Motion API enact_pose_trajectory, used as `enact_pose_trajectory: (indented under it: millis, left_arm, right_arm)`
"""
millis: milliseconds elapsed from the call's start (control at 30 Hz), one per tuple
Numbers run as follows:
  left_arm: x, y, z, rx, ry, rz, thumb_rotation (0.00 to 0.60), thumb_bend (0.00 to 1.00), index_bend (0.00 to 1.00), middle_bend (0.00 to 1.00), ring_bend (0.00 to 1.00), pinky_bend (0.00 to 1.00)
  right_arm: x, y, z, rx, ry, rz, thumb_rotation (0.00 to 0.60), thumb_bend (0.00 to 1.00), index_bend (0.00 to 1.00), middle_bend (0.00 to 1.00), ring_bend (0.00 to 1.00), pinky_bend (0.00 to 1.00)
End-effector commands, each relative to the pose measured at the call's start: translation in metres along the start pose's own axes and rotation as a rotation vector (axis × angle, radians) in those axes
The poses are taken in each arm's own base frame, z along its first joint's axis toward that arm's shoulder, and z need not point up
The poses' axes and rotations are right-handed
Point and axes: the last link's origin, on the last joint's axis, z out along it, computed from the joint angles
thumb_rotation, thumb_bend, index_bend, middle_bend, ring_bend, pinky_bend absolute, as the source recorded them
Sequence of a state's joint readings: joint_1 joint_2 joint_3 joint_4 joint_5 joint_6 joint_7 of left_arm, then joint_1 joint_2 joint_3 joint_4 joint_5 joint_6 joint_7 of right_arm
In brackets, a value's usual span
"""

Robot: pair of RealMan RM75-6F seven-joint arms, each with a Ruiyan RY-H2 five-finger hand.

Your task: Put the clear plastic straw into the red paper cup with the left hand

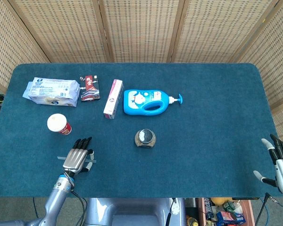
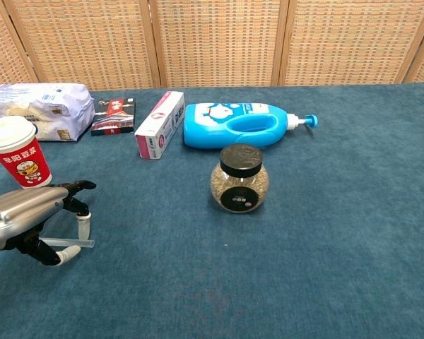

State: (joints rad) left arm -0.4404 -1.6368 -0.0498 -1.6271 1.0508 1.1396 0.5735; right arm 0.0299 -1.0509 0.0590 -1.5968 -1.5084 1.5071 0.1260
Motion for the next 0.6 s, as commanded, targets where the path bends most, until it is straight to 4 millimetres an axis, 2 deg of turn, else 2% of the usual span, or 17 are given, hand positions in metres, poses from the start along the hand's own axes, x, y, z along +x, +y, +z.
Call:
enact_pose_trajectory:
  millis: [33,167,333,467,600]
  left_arm:
    - [0.007,0.007,-0.004,-0.073,0.008,-0.053,0.600,0.41,0.55,0.00,0.00,0.00]
    - [0.023,0.017,-0.010,-0.190,0.053,-0.154,0.600,0.41,0.55,0.00,0.00,0.00]
    - [0.065,0.023,-0.022,-0.341,0.173,-0.316,0.600,0.41,0.56,0.00,0.00,0.00]
    - [0.103,0.014,-0.025,-0.432,0.290,-0.410,0.600,0.41,0.58,0.00,0.00,0.00]
    - [0.140,-0.009,-0.026,-0.465,0.343,-0.573,0.600,0.41,0.58,0.00,0.00,0.00]
  right_arm:
    - [0.000,0.000,0.000,0.001,-0.001,0.000,0.600,0.00,0.00,0.00,0.00,0.00]
    - [0.000,0.000,0.000,0.001,-0.002,-0.001,0.600,0.00,0.00,0.00,0.00,0.00]
    - [-0.001,-0.001,0.000,0.002,-0.003,-0.004,0.600,0.00,0.00,0.00,0.00,0.00]
    - [-0.002,-0.002,0.000,0.007,-0.006,-0.010,0.600,0.00,0.00,0.00,0.00,0.00]
    - [-0.003,-0.003,0.000,0.006,-0.006,-0.014,0.600,0.00,0.00,0.00,0.00,0.00]
